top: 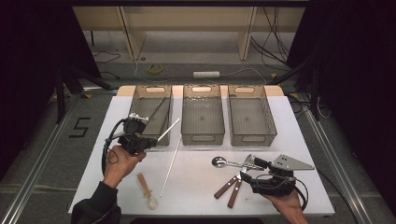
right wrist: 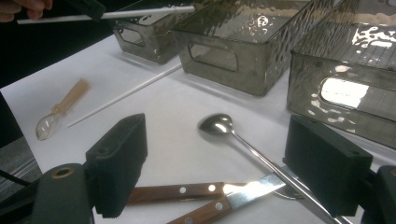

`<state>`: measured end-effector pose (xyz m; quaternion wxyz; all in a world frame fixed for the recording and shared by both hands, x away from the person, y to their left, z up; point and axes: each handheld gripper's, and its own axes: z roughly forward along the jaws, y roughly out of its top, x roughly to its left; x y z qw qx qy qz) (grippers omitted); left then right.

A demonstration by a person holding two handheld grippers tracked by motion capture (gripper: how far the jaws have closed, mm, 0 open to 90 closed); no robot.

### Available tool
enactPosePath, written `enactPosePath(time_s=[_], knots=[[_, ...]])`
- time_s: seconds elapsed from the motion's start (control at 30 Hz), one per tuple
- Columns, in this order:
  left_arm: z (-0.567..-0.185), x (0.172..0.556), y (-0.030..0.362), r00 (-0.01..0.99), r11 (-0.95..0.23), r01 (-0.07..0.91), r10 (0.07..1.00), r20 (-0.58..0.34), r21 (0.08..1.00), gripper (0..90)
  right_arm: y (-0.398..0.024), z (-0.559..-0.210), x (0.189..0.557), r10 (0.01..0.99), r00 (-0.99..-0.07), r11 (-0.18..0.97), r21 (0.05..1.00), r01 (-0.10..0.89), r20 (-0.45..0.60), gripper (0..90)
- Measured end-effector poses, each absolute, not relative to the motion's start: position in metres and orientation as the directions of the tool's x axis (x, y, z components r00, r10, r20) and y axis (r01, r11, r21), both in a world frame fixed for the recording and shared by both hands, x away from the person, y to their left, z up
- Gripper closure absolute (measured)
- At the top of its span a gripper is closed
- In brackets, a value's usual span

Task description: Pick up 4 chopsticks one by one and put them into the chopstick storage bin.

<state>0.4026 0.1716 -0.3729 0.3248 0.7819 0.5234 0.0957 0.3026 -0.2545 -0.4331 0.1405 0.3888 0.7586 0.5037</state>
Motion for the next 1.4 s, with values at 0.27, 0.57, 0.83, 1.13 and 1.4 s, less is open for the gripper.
enactPosePath(time_s=[0.27,0.57,0.83,1.13,1.4], knots=[[-0.359,0.427,0.188,0.396,-0.198,0.732,0.902,-0.170,0.652,85.0,-0.254,-0.433,0.303,0.730,-0.660,0.189,0.874,0.448,0.180,22.1],[-0.354,0.465,0.208,0.330,-0.149,0.720,0.933,-0.145,0.678,85.0,-0.255,-0.433,0.303,0.727,-0.663,0.190,0.875,0.445,0.180,22.1],[-0.369,0.491,0.217,0.289,-0.118,0.731,0.946,-0.148,0.672,85.0,-0.254,-0.432,0.302,0.724,-0.666,0.190,0.876,0.443,0.180,22.1],[-0.380,0.508,0.221,0.283,-0.127,0.740,0.949,-0.135,0.660,85.0,-0.254,-0.433,0.302,0.725,-0.665,0.192,0.874,0.446,0.180,22.1],[-0.390,0.520,0.217,0.300,-0.150,0.757,0.944,-0.135,0.636,84.9,-0.254,-0.433,0.302,0.723,-0.667,0.191,0.874,0.446,0.182,22.1]])
